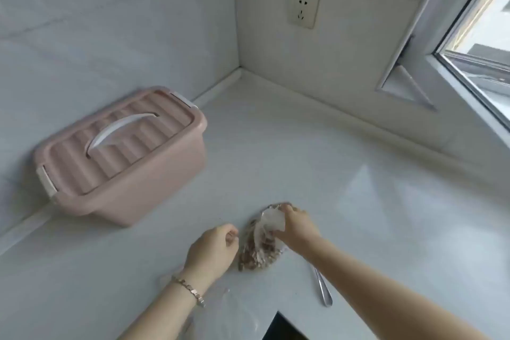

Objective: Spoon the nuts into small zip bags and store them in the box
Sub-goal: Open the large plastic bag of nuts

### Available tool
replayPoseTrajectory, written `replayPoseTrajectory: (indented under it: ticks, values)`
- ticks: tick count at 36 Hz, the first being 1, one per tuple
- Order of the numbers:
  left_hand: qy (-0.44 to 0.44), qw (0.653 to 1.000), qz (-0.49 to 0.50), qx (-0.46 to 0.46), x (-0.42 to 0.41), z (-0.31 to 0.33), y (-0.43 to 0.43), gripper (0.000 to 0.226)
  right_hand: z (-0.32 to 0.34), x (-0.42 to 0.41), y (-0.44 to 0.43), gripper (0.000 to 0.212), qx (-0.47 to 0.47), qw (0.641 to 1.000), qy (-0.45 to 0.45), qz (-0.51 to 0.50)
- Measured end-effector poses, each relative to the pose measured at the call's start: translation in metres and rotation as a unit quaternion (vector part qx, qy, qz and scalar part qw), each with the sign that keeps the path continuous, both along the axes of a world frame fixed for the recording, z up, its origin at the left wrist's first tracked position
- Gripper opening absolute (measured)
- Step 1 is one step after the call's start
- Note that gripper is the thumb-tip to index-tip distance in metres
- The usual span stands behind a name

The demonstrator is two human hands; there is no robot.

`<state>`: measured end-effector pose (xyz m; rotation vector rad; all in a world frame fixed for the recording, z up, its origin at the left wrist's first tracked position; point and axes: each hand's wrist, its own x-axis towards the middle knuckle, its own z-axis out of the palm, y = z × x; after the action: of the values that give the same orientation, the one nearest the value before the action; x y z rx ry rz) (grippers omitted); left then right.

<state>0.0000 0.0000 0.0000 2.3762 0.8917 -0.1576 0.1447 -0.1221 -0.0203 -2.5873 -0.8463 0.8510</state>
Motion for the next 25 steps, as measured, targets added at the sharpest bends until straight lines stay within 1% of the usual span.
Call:
replayPoseTrajectory:
  ticks: [2,4,5,7,9,10,11,13,14,15,16,17,19,21,22,23,24,25]
  values:
    - [-0.018,0.999,0.02,-0.028,0.003,-0.004,0.001,0.02,0.003,0.004,0.005,0.037,0.0,1.0,-0.015,-0.006]
    - [-0.044,0.997,0.029,-0.063,0.009,-0.005,-0.002,0.025,0.012,0.01,0.006,0.033,0.013,0.998,-0.049,0.023]
    - [-0.061,0.993,0.034,-0.096,0.013,-0.008,-0.003,0.029,0.017,0.014,0.007,0.031,0.026,0.996,-0.067,0.05]
    - [-0.096,0.981,0.058,-0.162,0.024,-0.01,-0.004,0.043,0.031,0.02,0.008,0.03,0.068,0.986,-0.108,0.105]
    - [-0.108,0.967,0.06,-0.223,0.034,-0.009,-0.007,0.054,0.045,0.024,0.007,0.025,0.14,0.966,-0.163,0.144]
    - [-0.101,0.963,0.049,-0.246,0.039,-0.007,-0.008,0.054,0.049,0.025,0.007,0.022,0.188,0.95,-0.186,0.167]
    - [-0.094,0.96,0.031,-0.262,0.044,-0.005,-0.01,0.049,0.054,0.026,0.008,0.019,0.223,0.934,-0.197,0.196]
    - [-0.082,0.962,0.006,-0.26,0.052,-0.006,-0.013,0.028,0.062,0.026,0.009,0.019,0.257,0.911,-0.199,0.255]
    - [-0.079,0.966,0.008,-0.246,0.054,-0.007,-0.014,0.029,0.064,0.026,0.009,0.02,0.259,0.904,-0.194,0.278]
    - [-0.081,0.969,0.015,-0.232,0.055,-0.01,-0.015,0.037,0.064,0.027,0.01,0.022,0.266,0.899,-0.191,0.291]
    - [-0.087,0.97,0.023,-0.225,0.055,-0.012,-0.015,0.04,0.064,0.029,0.009,0.024,0.279,0.896,-0.187,0.29]
    - [-0.096,0.97,0.028,-0.221,0.056,-0.014,-0.015,0.038,0.061,0.031,0.007,0.026,0.298,0.897,-0.185,0.269]
    - [-0.121,0.968,0.043,-0.217,0.055,-0.011,-0.017,0.026,0.052,0.033,0.002,0.028,0.338,0.903,-0.19,0.185]
    - [-0.154,0.962,0.063,-0.217,0.053,-0.007,-0.018,0.017,0.043,0.027,-0.002,0.035,0.351,0.913,-0.198,0.065]
    - [-0.168,0.959,0.073,-0.216,0.052,-0.006,-0.018,0.013,0.042,0.022,-0.004,0.042,0.34,0.922,-0.183,0.002]
    - [-0.181,0.955,0.083,-0.218,0.052,-0.003,-0.019,0.01,0.041,0.015,-0.006,0.048,0.325,0.933,-0.144,-0.05]
    - [-0.188,0.952,0.092,-0.224,0.051,0.001,-0.021,0.008,0.042,0.008,-0.008,0.05,0.314,0.942,-0.08,-0.085]
    - [-0.189,0.95,0.095,-0.228,0.051,0.005,-0.022,0.007,0.043,0.001,-0.009,0.047,0.308,0.945,-0.002,-0.107]
